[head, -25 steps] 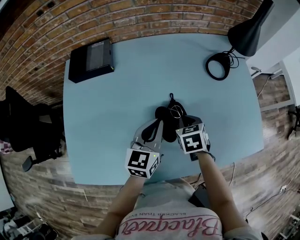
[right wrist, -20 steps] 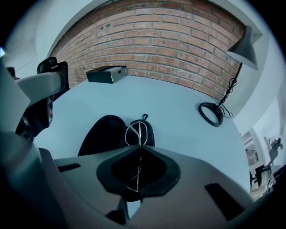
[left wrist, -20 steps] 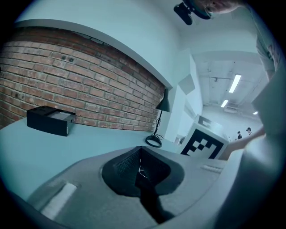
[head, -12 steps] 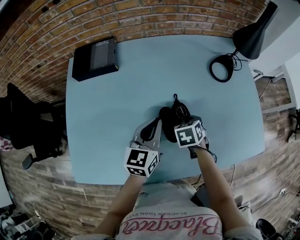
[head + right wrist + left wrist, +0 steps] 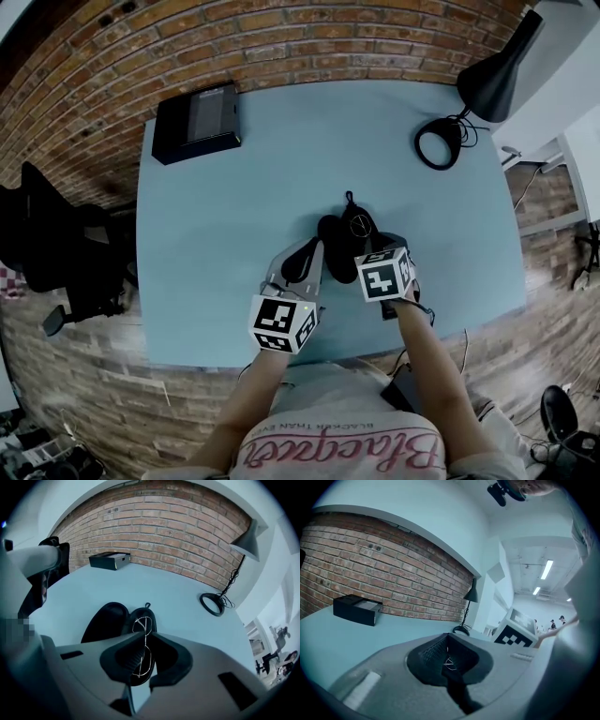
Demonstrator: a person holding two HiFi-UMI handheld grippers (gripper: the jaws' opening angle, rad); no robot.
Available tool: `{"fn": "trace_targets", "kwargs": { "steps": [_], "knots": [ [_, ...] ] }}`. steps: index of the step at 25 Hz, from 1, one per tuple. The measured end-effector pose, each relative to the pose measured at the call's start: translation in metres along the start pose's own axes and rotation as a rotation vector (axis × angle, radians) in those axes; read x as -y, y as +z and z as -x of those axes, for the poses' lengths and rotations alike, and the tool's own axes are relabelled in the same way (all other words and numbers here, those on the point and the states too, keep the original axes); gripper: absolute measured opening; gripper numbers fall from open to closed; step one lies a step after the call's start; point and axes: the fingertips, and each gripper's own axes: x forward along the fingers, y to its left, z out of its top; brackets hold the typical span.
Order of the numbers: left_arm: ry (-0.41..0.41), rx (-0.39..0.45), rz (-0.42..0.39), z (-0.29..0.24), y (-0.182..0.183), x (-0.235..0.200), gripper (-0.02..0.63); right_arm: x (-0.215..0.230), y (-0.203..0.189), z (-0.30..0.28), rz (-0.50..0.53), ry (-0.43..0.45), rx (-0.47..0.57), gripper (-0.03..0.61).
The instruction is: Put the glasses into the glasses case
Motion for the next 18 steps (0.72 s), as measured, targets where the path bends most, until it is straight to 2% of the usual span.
{"fn": "trace_targets", "kwargs": {
  "steps": [6, 13, 15, 18],
  "knots": [
    [-0.009, 0.036, -0.022, 0.009, 0.009, 0.016, 0.006, 0.011, 0.005, 0.032, -0.116, 0.034, 0.118, 0.038],
    [-0.017, 0.103, -0.058, 0.025, 0.031, 0.033, 0.006, 0.012, 0.008, 0.074, -0.151, 0.086, 0.23, 0.012],
    [-0.024, 0.121, -0.072, 0.03, 0.037, 0.039, 0.006, 0.007, 0.015, 0.094, -0.132, 0.116, 0.3, 0.011],
    [-0.035, 0.142, -0.09, 0.037, 0.044, 0.051, 0.006, -0.002, 0.031, 0.135, -0.105, 0.173, 0.456, 0.009]
  ]
}}
